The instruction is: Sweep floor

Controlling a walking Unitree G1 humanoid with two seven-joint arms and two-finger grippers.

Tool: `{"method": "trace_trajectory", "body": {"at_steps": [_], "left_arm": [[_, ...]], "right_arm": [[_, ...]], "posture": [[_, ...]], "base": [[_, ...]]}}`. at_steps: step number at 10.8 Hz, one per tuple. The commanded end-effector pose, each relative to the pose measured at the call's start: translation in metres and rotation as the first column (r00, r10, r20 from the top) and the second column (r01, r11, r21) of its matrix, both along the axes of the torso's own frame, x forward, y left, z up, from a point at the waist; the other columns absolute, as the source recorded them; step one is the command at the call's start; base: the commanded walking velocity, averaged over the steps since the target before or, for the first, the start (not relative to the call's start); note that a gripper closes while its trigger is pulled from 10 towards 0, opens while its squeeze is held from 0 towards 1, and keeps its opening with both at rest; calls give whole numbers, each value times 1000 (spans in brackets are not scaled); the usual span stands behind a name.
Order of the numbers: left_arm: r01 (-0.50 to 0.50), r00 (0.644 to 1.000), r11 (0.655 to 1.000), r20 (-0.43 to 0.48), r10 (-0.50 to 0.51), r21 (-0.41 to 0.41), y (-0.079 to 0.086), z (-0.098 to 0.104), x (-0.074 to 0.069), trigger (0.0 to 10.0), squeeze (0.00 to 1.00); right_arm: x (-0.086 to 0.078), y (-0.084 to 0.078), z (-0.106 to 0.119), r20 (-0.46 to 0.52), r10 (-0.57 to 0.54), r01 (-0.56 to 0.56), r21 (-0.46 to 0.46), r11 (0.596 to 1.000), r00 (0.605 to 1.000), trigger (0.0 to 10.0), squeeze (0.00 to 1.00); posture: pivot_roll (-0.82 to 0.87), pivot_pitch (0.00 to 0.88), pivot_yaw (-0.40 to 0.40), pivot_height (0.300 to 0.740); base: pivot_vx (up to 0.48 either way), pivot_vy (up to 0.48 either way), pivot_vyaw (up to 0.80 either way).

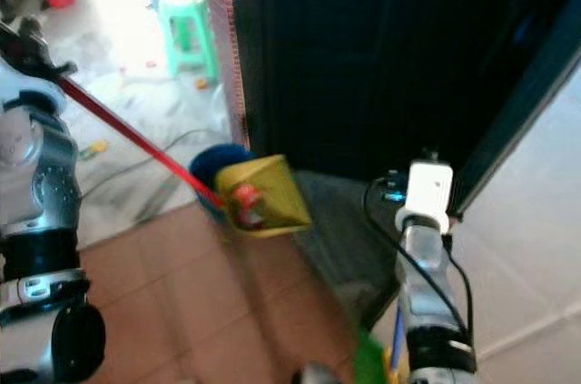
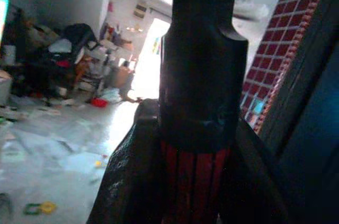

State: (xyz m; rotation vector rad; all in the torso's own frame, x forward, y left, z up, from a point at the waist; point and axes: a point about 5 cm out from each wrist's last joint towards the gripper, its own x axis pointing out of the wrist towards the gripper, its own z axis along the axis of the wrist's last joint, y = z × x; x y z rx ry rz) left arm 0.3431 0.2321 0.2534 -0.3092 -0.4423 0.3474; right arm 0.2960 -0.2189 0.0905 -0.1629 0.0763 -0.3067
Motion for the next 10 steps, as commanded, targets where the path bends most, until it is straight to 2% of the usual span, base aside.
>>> {"method": "trace_trajectory", "body": {"at_steps": [1,5,8,10], "left_arm": [[-57,993,998,108,56,8,13,23,-7,10000,0],[-132,985,990,117,126,47,26,29,-8,10000,0],[-150,983,986,114,142,69,26,29,-8,10000,0],[-156,983,984,115,145,90,23,29,-8,10000,0]], "right_arm": [[8,7,20,97,36,-33,-33,999,995,10000,0],[6,5,20,91,31,-29,-32,999,995,10000,0],[6,5,19,89,34,-31,-35,999,995,10000,0],[6,5,19,89,36,-33,-36,999,995,10000,0]], "posture": [[-87,0,9,740],[-88,0,7,740],[-88,0,8,740],[-88,0,8,740]], "base": [[416,240,0],[363,300,0],[0,441,0],[306,362,0]]}}
